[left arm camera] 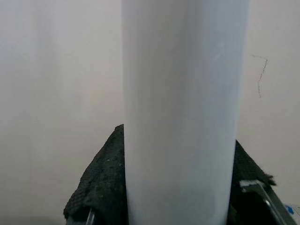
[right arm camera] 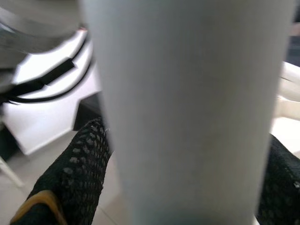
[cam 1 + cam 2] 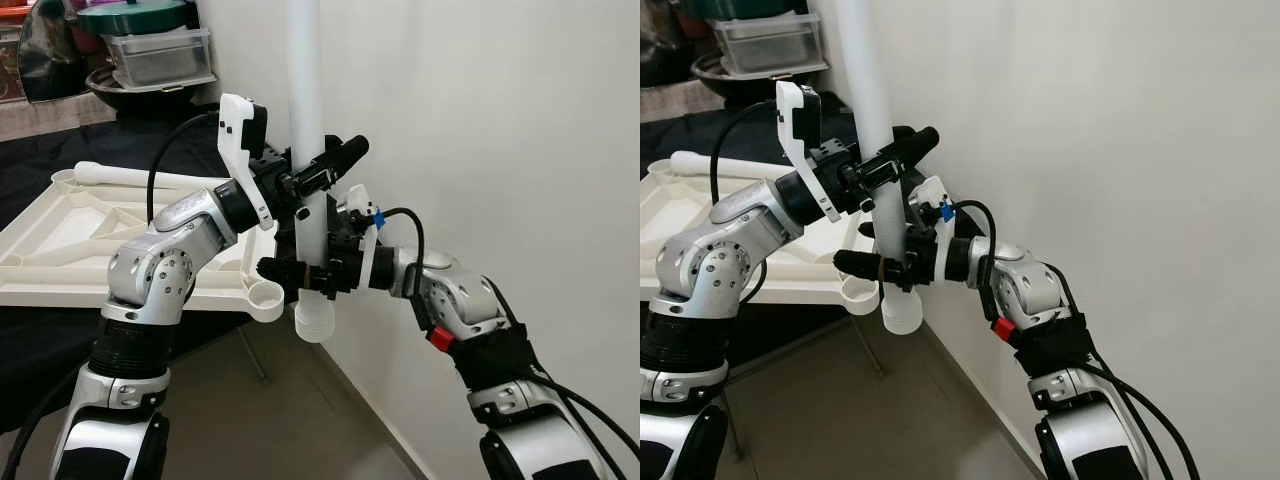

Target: Building children table

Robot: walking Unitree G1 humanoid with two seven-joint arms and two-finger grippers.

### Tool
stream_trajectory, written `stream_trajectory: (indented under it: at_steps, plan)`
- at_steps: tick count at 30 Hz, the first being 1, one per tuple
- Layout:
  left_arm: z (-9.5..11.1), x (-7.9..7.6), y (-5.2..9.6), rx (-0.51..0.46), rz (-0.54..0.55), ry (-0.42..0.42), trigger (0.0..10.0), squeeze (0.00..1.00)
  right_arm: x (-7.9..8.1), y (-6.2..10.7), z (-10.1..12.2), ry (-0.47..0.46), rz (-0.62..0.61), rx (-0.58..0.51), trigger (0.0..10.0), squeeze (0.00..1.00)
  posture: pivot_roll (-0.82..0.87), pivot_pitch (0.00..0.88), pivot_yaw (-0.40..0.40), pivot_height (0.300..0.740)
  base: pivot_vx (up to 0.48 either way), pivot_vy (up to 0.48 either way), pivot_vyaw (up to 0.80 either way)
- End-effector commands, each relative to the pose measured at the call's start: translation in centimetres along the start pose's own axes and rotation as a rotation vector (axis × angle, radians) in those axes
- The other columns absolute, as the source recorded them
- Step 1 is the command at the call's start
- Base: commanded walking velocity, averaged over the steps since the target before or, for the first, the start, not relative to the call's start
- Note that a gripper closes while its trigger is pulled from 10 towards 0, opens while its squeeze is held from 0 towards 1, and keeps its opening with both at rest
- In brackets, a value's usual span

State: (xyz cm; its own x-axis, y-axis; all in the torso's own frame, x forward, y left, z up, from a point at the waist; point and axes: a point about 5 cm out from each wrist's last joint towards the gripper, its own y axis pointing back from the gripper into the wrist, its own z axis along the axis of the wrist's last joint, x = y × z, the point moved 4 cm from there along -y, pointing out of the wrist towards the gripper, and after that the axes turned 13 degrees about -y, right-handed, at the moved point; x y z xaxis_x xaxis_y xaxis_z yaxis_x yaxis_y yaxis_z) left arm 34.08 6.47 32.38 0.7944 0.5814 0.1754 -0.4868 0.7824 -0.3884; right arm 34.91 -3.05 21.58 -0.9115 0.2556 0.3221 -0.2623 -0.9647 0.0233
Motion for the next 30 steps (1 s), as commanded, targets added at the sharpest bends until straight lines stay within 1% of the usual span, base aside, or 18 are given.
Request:
stream_trajectory:
  at_steps: [1,2,3,4,15,17,21,22,26,29,30]
  plan:
    - [0.8,-0.2,-0.5,-0.042,-0.015,-0.002,10.0,0.0,0.3,-0.8,-0.1,0.021,0.013,0.022,10.0,0.0,0.09,0.015,-0.03,0.74,0.0,0.0,0.0]
    - [0.8,-0.2,-0.5,-0.042,-0.014,-0.002,10.0,0.0,0.4,-0.9,0.1,0.021,0.018,0.015,1.9,0.0,0.09,0.015,-0.03,0.74,0.0,0.0,0.0]
    - [0.8,-0.2,-0.5,-0.042,-0.014,-0.002,10.0,0.0,0.4,-0.9,0.1,0.021,0.018,0.015,1.9,0.0,0.09,0.015,-0.03,0.74,0.0,0.0,0.0]
    - [0.9,-0.1,-0.5,-0.044,-0.011,-0.003,10.0,0.0,0.5,-1.0,0.6,0.021,0.02,-0.013,0.0,0.0,0.09,0.018,-0.028,0.74,0.0,0.0,0.0]
    - [0.6,0.0,-0.5,-0.039,-0.003,-0.004,10.0,0.0,0.3,-1.2,1.5,0.019,0.011,-0.057,0.0,0.0,0.08,0.017,-0.027,0.74,0.0,0.0,0.0]
    - [0.2,0.2,-0.6,-0.009,0.013,-0.002,10.0,0.0,0.5,-1.3,1.7,0.021,0.019,-0.063,0.0,0.0,0.08,0.016,-0.027,0.74,0.0,0.0,0.0]
    - [-0.1,0.2,-0.6,0.01,0.013,0.005,10.0,0.0,0.6,-1.3,1.6,0.022,0.02,-0.062,0.0,0.0,0.09,0.015,-0.028,0.74,0.0,0.0,0.0]
    - [-0.3,0.2,-0.5,0.018,0.012,0.002,10.0,1.0,0.5,-1.3,1.5,0.022,0.018,-0.06,0.0,0.0,0.08,0.018,-0.025,0.74,0.0,0.0,0.0]
    - [-0.4,0.1,-0.5,0.028,0.01,-0.011,10.0,1.0,0.5,-1.3,1.5,0.017,0.016,-0.062,0.0,0.0,0.09,0.016,-0.028,0.74,0.0,0.0,0.0]
    - [-0.7,0.4,-0.5,0.045,0.034,-0.047,10.0,1.0,0.4,-1.2,1.4,0.017,0.01,-0.062,0.0,0.0,0.09,0.015,-0.027,0.74,0.0,0.0,0.0]
    - [-0.6,0.5,-0.5,0.046,0.043,-0.057,10.0,0.0,0.3,-1.1,1.4,0.017,0.008,-0.062,0.0,0.0,0.09,0.015,-0.027,0.74,0.0,0.0,0.0]
